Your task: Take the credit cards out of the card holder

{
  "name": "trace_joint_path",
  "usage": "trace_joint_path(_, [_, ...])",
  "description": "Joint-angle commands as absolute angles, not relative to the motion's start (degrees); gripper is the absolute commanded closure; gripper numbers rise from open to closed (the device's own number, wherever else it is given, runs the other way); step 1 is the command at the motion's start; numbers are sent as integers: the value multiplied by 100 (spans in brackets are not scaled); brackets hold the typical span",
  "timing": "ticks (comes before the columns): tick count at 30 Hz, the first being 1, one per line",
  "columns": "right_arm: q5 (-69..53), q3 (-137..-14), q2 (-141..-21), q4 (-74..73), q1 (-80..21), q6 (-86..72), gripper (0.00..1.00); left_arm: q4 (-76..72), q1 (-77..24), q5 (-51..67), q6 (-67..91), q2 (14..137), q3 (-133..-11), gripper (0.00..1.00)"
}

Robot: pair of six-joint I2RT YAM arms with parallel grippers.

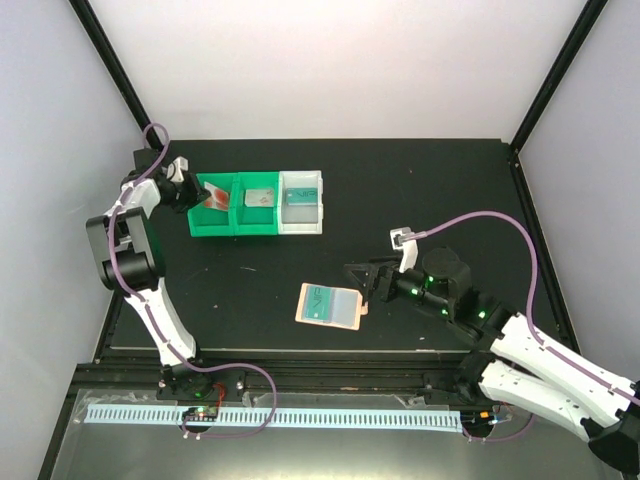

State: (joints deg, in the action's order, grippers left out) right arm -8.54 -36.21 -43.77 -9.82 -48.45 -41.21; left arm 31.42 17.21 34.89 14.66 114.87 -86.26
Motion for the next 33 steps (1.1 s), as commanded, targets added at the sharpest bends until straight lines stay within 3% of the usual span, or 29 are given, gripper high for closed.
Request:
trace_joint_path(1, [-727, -3734, -4456, -844, -4830, -4131, 0, 2780, 1608, 3731, 1587, 11604, -8838, 98])
trace_joint_path(23, [-562, -3691, -4416, -1074, -4829, -4214, 0, 2989, 1560, 3424, 1527, 11870, -9064, 85])
trace_joint_path(33, [-536, -3604, -4362, -1048, -4828, -4256, 0, 3083, 1557, 3538, 1665, 11849, -9224, 70])
